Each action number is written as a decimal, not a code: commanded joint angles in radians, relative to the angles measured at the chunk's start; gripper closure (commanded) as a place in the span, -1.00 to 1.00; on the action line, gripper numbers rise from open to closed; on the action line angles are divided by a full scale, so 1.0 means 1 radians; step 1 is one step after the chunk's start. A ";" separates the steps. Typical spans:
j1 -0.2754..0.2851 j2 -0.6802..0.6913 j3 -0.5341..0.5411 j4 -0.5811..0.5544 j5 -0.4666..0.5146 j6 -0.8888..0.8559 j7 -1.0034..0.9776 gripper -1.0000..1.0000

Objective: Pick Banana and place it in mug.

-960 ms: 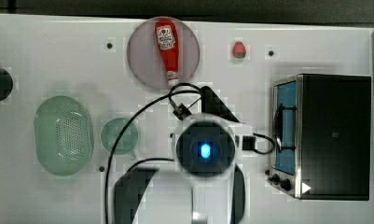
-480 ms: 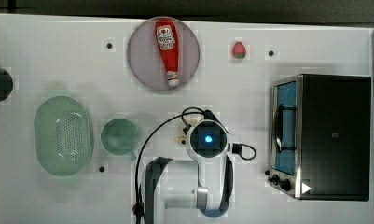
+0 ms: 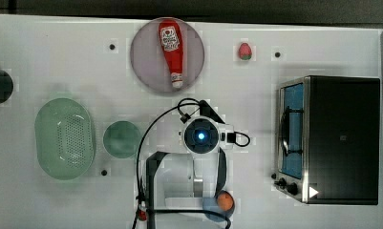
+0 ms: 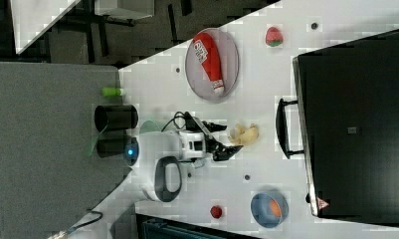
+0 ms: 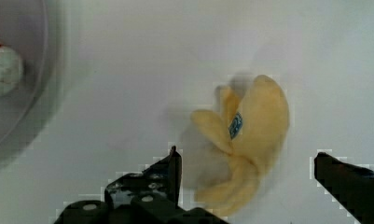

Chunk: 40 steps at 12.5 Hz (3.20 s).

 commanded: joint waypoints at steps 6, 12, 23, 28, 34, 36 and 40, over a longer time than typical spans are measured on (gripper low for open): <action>-0.021 0.073 0.008 -0.004 0.003 0.083 -0.010 0.04; -0.022 0.014 0.009 -0.002 0.003 0.082 -0.011 0.53; 0.013 -0.533 0.118 0.277 0.004 -0.878 0.017 0.53; 0.049 -0.493 0.313 0.365 0.157 -0.938 0.344 0.53; 0.050 -0.340 0.453 0.294 0.163 -0.661 0.579 0.53; 0.050 -0.294 0.465 0.230 0.130 -0.533 0.591 0.53; 0.051 -0.220 0.473 0.118 0.054 -0.316 0.654 0.53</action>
